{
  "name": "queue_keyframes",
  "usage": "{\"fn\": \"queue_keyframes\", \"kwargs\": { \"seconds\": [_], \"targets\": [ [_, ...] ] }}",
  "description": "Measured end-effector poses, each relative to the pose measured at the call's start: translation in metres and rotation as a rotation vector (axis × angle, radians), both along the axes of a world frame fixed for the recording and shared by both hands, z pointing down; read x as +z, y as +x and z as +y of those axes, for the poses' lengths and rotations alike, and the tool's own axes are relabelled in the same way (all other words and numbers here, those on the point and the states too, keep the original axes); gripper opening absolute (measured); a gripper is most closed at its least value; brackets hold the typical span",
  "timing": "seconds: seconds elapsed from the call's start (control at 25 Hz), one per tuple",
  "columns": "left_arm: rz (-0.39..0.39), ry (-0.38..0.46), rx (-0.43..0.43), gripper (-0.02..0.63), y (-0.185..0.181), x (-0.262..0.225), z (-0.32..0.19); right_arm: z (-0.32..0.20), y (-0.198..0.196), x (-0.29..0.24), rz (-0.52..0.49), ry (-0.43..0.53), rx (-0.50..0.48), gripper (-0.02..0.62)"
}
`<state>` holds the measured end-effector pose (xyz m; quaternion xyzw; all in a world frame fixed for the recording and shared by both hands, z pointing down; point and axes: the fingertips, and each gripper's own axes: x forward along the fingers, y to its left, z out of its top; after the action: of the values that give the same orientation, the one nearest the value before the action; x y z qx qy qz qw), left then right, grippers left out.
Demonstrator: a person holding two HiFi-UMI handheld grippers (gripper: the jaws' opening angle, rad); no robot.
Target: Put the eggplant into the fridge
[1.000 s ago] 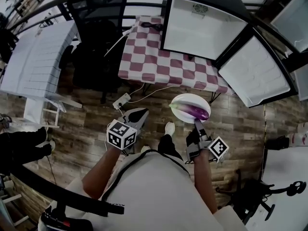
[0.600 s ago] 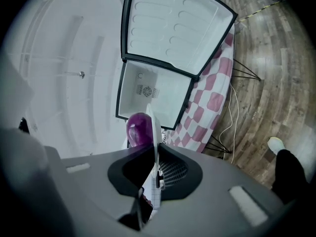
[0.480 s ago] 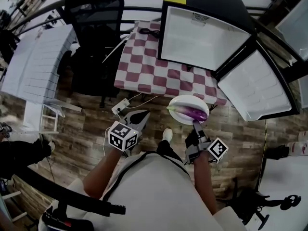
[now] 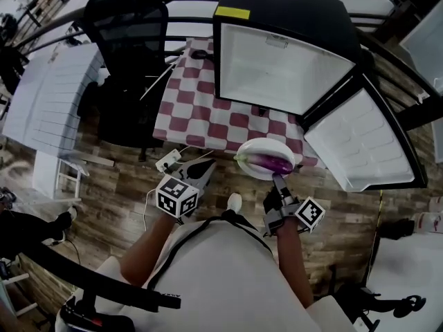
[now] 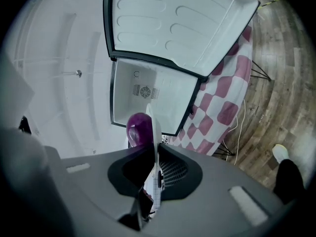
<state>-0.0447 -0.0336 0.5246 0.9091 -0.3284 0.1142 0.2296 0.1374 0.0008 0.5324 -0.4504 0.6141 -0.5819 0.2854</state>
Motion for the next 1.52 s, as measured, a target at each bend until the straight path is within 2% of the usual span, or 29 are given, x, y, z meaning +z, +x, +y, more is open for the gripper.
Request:
{"fn": "queue_keyframes", "kwargs": {
  "seconds": [0.36, 0.72, 1.08, 1.52],
  "targets": [
    [-0.007, 0.017, -0.024, 0.005, 0.045, -0.004, -0.039, -0.043, 0.036, 0.004, -0.014, 0.005, -0.049, 0.034],
    [-0.018, 0.004, -0.068, 0.005, 0.070, -0.002, -0.063, -0.074, 0.061, 0.006, -0.025, 0.007, -0.099, 0.034],
    [-0.040, 0.010, -0.105, 0.005, 0.075, 0.001, -0.066, -0.082, 0.070, 0.022, -0.025, -0.008, -0.150, 0.035],
    [-0.032, 0.008, -0.125, 0.005, 0.069, 0.000, -0.066, -0.082, 0.069, 0.022, -0.051, -0.010, -0.146, 0.035]
  ]
}}
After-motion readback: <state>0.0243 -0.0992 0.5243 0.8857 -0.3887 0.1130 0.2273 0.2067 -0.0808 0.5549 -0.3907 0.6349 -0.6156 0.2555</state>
